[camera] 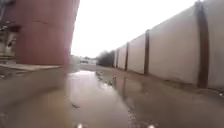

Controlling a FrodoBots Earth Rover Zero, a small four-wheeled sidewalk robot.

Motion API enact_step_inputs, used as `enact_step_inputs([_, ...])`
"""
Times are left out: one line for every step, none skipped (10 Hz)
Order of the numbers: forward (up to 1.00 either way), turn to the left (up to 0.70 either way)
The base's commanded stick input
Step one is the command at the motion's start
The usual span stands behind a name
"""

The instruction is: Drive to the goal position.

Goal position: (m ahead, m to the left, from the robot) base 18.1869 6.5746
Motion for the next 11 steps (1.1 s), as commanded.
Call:
enact_step_inputs([1.00, 0.02])
enact_step_inputs([1.00, 0.02])
enact_step_inputs([1.00, 0.02])
enact_step_inputs([1.00, 0.02])
enact_step_inputs([1.00, 0.02])
enact_step_inputs([1.00, 0.02])
enact_step_inputs([1.00, 0.02])
enact_step_inputs([1.00, 0.02])
enact_step_inputs([1.00, 0.02])
enact_step_inputs([1.00, 0.02])
enact_step_inputs([1.00, 0.02])
